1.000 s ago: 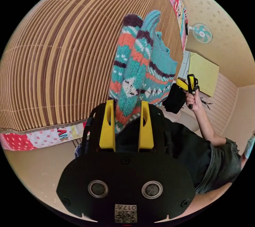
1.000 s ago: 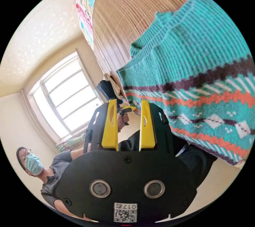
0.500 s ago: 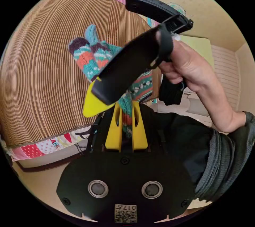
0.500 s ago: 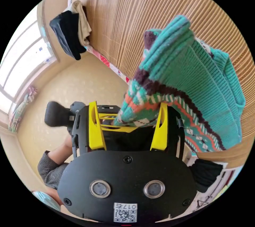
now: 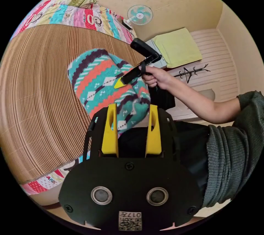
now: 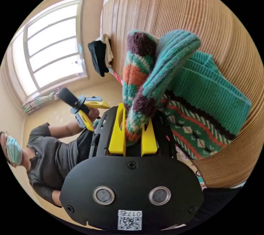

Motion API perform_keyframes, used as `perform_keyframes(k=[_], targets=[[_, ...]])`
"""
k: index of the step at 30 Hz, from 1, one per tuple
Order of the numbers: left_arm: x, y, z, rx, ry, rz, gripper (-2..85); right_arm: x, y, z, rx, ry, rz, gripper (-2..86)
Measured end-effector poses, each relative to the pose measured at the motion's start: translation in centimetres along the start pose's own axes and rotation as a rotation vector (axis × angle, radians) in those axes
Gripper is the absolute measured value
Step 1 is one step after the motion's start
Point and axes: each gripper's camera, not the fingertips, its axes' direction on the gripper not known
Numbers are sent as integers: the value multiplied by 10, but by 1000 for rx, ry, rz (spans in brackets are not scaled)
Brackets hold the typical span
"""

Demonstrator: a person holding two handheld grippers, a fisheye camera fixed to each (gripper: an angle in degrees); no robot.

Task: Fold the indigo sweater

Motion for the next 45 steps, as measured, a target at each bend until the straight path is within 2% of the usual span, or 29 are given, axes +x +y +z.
perform_keyframes(k=[3, 6, 8, 11, 15, 18, 20, 27, 33, 35, 38, 41, 43, 45], targets=[[-27, -10, 17, -55, 4, -54, 137, 62, 82, -44, 106, -13, 109, 70], [-55, -32, 47, -119, 43, -121, 149, 124, 138, -59, 99, 105, 323, 83], [-73, -47, 67, -139, 69, -177, 163, 161, 169, -59, 45, 245, 491, 131], [-105, -73, 96, -148, 63, -291, 182, 180, 192, -58, 122, 190, 494, 192], [-157, -97, 145, -233, 106, -468, 257, 197, 206, -43, 222, 100, 463, 239], [-177, -107, 174, -305, 151, -496, 244, 212, 205, -3, 194, -8, 430, 249], [-184, -110, 185, -310, 260, -525, 221, 211, 206, 23, 238, -29, 422, 235], [-165, -145, 203, -454, 219, -498, 217, 187, 248, 40, 357, 79, 477, 184], [-118, -200, 269, -545, 138, -414, 217, 166, 340, 22, 538, 354, 692, 134], [-102, -217, 291, -566, 124, -385, 217, 145, 372, 14, 646, 493, 726, 76], [-78, -237, 328, -615, 132, -375, 217, 117, 400, 9, 789, 579, 707, 39], [-53, -244, 356, -660, 122, -386, 220, 110, 414, 15, 870, 580, 697, 21], [-44, -246, 357, -681, 69, -382, 223, 129, 412, 27, 803, 580, 776, 13], [-47, -246, 345, -707, 82, -369, 223, 168, 401, 51, 616, 584, 868, 9]])
